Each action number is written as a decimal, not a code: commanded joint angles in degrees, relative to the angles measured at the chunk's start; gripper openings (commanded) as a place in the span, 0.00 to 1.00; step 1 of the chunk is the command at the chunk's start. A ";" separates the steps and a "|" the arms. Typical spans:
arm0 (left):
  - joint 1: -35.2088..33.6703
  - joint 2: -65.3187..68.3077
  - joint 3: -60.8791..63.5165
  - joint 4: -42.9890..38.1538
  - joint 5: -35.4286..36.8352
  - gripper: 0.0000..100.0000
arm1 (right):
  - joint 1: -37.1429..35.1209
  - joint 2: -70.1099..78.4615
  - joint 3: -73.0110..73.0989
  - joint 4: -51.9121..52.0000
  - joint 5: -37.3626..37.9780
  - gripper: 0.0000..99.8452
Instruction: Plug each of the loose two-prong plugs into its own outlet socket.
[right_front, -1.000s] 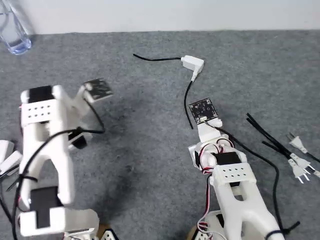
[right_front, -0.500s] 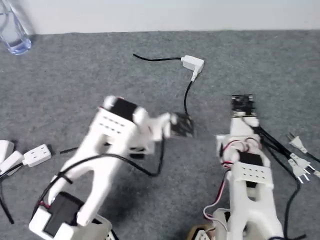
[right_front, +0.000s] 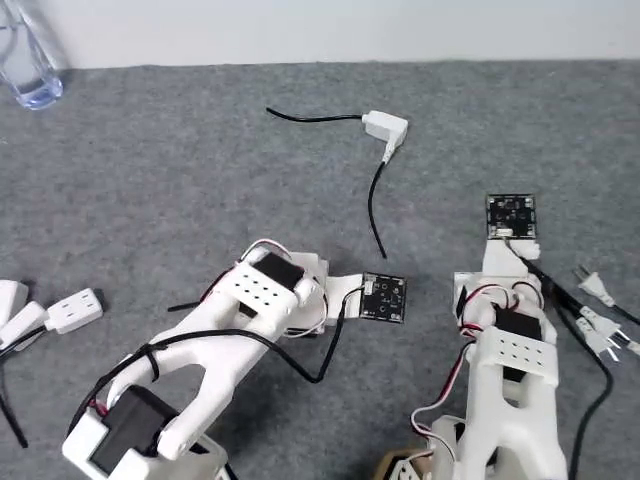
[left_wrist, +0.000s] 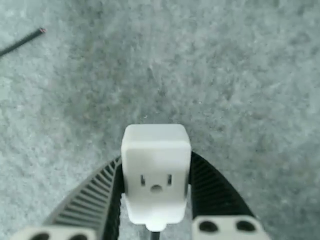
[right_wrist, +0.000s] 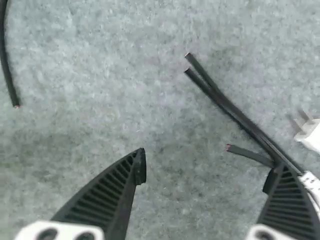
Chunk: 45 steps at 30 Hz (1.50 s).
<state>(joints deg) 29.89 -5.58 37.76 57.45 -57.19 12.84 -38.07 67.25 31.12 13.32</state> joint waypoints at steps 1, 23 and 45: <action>-0.35 1.23 -0.04 -5.45 5.45 0.01 | -1.36 -0.92 -0.53 -1.19 0.88 0.36; -0.44 2.46 -1.45 0.62 12.31 0.15 | -1.71 -1.19 1.14 -2.77 2.90 0.36; -0.35 0.00 -6.02 8.70 17.93 0.23 | -1.54 -0.84 1.14 -3.21 2.90 0.36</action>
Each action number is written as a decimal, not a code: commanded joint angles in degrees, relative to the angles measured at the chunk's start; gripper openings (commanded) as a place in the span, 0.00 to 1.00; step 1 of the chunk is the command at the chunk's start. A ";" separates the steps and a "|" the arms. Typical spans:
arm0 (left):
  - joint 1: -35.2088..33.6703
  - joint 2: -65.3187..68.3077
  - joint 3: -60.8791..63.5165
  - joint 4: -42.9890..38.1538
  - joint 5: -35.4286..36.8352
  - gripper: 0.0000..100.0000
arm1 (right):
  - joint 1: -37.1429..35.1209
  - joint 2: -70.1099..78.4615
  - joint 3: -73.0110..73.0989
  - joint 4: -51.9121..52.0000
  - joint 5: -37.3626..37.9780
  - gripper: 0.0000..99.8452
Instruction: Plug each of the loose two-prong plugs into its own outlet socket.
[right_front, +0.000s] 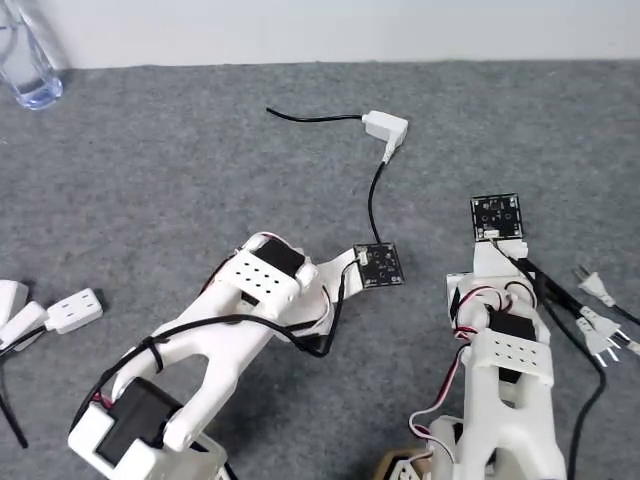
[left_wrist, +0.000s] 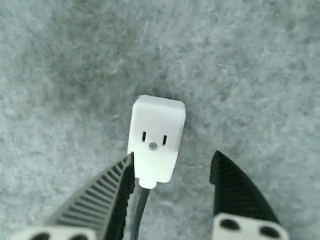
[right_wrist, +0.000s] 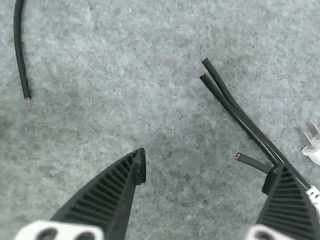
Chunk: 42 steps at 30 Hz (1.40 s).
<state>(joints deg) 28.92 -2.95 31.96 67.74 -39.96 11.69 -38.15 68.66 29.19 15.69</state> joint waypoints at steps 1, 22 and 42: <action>0.62 -2.81 0.66 -2.64 0.70 0.23 | -0.31 -0.75 -0.26 -1.27 0.53 0.36; 0.62 3.87 5.32 -11.96 0.62 0.23 | -0.31 -0.75 -0.26 -1.27 0.53 0.36; -8.00 4.04 -3.91 -11.78 -4.84 0.23 | -0.57 -0.75 -0.26 -1.19 0.62 0.36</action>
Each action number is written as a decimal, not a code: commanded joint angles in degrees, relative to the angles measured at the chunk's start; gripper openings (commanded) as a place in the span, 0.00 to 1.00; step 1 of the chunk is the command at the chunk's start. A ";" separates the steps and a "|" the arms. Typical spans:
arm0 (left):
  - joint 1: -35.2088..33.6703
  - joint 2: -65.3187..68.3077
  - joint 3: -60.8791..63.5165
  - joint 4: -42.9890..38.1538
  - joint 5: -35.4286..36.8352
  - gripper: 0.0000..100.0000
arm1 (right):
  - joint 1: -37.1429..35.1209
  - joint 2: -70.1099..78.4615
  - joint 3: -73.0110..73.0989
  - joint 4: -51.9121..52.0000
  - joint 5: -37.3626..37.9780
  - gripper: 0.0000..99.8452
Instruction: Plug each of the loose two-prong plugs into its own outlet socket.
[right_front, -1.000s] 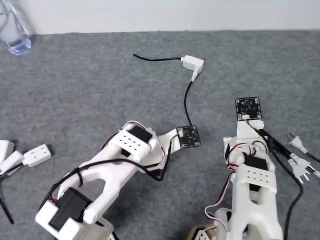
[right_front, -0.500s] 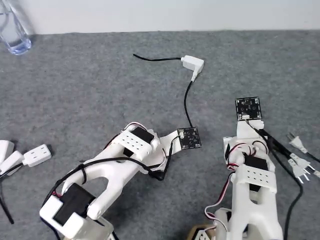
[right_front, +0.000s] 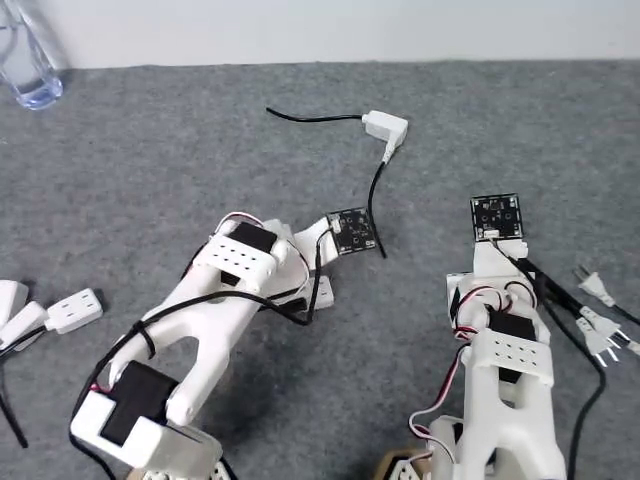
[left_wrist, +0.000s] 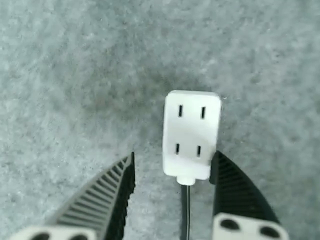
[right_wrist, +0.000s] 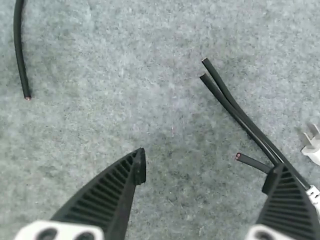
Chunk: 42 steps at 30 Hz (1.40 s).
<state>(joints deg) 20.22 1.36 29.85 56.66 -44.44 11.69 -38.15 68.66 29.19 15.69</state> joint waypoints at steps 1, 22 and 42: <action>1.14 -0.26 -1.45 -0.62 -0.09 0.23 | -0.57 -0.75 -0.26 -1.19 0.62 0.36; 5.63 10.99 -6.37 2.99 1.49 0.18 | -0.66 -0.75 1.49 -4.35 0.62 0.36; 12.92 0.35 -1.54 10.55 1.14 0.02 | -0.40 -0.84 2.20 -5.49 0.62 0.36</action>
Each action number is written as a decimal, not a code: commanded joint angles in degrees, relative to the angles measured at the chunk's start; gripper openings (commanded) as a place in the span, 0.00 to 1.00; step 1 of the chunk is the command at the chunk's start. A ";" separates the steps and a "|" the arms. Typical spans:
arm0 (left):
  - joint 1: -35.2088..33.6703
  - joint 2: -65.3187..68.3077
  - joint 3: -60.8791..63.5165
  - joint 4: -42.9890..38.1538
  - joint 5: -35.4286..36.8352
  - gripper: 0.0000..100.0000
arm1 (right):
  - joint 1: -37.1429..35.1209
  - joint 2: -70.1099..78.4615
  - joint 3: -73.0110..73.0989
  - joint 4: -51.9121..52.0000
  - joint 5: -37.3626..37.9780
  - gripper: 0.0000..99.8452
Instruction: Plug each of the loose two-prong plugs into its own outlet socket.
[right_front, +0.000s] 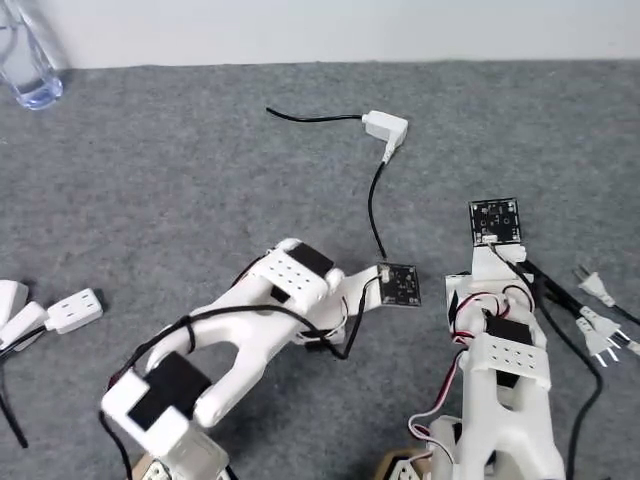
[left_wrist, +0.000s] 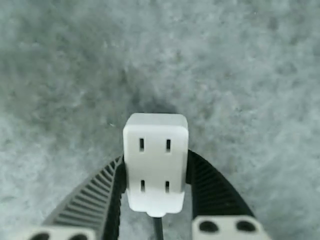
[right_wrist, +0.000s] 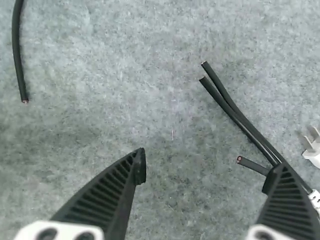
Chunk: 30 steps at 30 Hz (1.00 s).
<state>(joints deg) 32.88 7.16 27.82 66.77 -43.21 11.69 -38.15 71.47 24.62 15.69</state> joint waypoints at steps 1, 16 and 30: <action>0.18 -5.63 0.48 0.62 -0.09 0.02 | -0.40 -0.84 -0.62 -0.84 0.62 0.36; 0.26 -6.07 1.98 0.70 -0.97 0.37 | -0.57 -0.84 -0.79 -0.84 0.70 0.37; -0.09 -23.56 -7.87 12.57 7.38 0.37 | -1.45 -7.69 1.85 -0.48 -4.40 0.37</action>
<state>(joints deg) 32.79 -7.52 24.75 75.03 -40.13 10.11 -42.29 73.49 23.21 11.47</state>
